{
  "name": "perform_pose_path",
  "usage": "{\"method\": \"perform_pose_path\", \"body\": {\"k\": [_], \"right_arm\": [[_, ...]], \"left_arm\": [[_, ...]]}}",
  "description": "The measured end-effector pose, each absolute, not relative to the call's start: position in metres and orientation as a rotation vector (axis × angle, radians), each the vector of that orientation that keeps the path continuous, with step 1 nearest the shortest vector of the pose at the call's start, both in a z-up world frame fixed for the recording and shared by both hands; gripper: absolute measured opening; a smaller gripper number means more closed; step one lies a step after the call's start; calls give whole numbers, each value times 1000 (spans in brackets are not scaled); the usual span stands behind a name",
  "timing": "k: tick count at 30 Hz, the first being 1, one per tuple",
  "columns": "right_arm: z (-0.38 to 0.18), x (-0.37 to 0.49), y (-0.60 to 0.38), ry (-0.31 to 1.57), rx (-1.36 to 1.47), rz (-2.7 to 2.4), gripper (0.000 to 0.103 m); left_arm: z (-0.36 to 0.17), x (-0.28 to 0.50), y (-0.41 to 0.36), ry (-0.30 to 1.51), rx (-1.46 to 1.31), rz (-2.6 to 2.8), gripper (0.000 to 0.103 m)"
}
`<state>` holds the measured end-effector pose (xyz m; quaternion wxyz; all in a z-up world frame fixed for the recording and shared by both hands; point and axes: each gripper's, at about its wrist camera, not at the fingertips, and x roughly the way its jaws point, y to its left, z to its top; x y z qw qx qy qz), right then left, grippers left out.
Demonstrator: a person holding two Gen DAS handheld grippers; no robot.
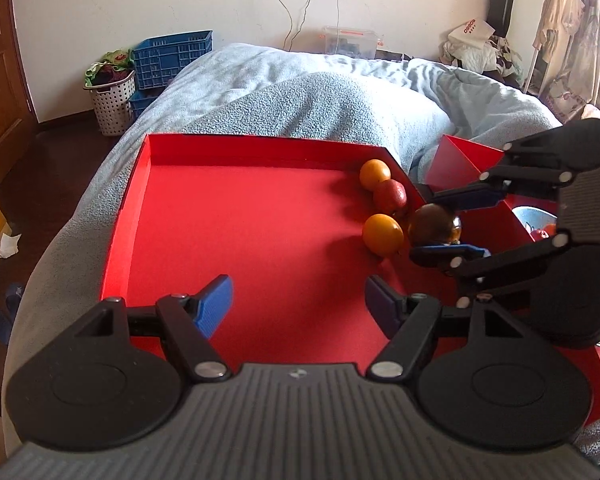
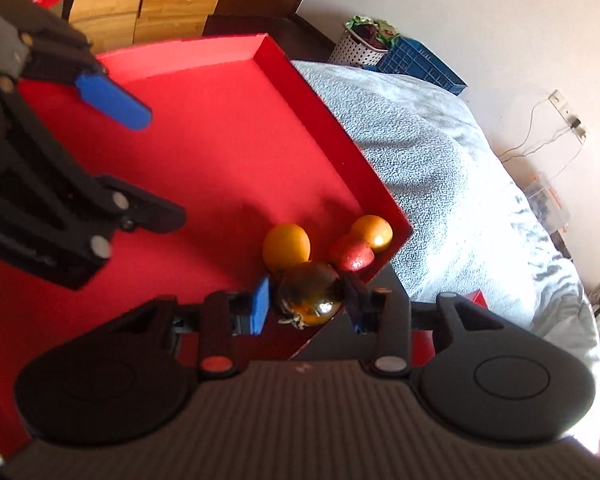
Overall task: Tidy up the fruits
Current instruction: 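Grasp an orange with the left tool while the right tool holds the dark tomato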
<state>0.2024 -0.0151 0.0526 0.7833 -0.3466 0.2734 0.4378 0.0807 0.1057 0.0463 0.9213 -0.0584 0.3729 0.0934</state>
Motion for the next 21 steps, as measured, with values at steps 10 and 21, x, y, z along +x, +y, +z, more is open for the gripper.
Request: {"method": "perform_pose_path", "body": {"k": [10, 21], "right_arm": [[105, 172, -141, 631, -192, 848, 42], [103, 146, -194, 611, -70, 799, 42]], "left_arm": [[50, 110, 79, 766, -60, 24, 80], [16, 178, 42, 848, -4, 61, 59]]}}
